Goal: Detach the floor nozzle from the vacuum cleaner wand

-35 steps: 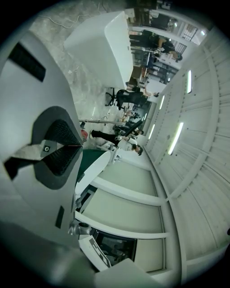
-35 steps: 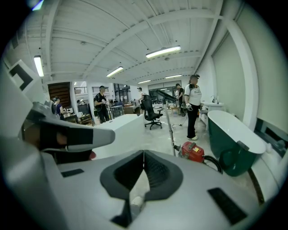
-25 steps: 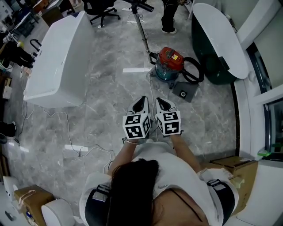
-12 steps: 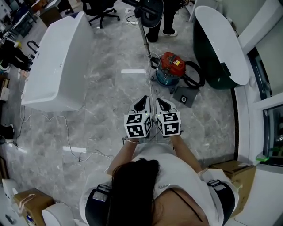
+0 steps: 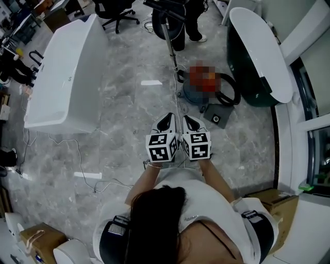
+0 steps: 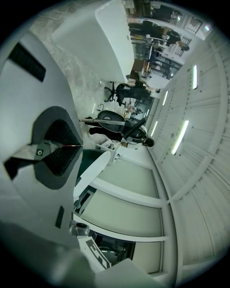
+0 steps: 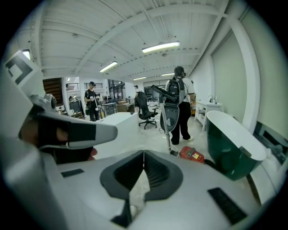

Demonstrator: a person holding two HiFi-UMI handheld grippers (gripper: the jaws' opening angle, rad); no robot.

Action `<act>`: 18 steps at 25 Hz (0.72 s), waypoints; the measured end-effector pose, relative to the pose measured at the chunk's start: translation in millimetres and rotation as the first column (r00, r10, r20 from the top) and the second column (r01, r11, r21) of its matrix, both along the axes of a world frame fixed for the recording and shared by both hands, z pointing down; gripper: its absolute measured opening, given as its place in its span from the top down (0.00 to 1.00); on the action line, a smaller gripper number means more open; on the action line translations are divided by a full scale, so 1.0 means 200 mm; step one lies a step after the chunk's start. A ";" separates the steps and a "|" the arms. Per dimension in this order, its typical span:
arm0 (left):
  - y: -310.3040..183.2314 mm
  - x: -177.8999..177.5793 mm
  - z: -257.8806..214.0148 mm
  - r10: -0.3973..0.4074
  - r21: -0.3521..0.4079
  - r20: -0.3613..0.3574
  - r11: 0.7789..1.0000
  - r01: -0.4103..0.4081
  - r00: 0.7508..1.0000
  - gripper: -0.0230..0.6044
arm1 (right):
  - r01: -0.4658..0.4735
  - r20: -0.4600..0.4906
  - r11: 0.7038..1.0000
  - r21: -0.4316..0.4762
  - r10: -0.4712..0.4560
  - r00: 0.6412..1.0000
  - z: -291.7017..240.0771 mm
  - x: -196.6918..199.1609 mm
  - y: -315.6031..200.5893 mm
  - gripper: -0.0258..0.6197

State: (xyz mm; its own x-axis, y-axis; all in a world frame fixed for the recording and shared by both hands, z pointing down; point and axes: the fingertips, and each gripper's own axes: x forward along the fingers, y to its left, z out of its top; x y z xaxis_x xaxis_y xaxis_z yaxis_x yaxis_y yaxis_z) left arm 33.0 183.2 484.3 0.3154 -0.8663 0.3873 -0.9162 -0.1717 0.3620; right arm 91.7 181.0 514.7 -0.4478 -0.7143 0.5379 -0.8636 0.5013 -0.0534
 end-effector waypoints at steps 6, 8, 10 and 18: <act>-0.09 -0.05 0.01 0.015 -0.003 -0.005 1.000 -0.015 1.000 0.95 | -0.055 -0.040 0.998 -0.018 0.054 0.998 0.03 -0.01 -0.10 0.94; -0.12 -0.06 0.00 0.019 -0.001 -0.007 1.000 -0.019 1.000 0.95 | -0.065 -0.011 0.998 -0.021 0.065 0.998 0.01 -0.02 -0.13 0.94; -0.15 -0.08 -0.01 0.022 0.003 -0.010 1.000 -0.022 1.000 0.95 | -0.069 -0.001 0.998 -0.010 0.069 0.998 -0.01 -0.04 -0.17 0.94; -0.27 -0.18 0.02 0.032 -0.002 -0.030 0.999 -0.032 0.999 0.95 | -0.089 -0.010 0.996 -0.016 0.088 0.996 0.02 -0.14 -0.29 0.94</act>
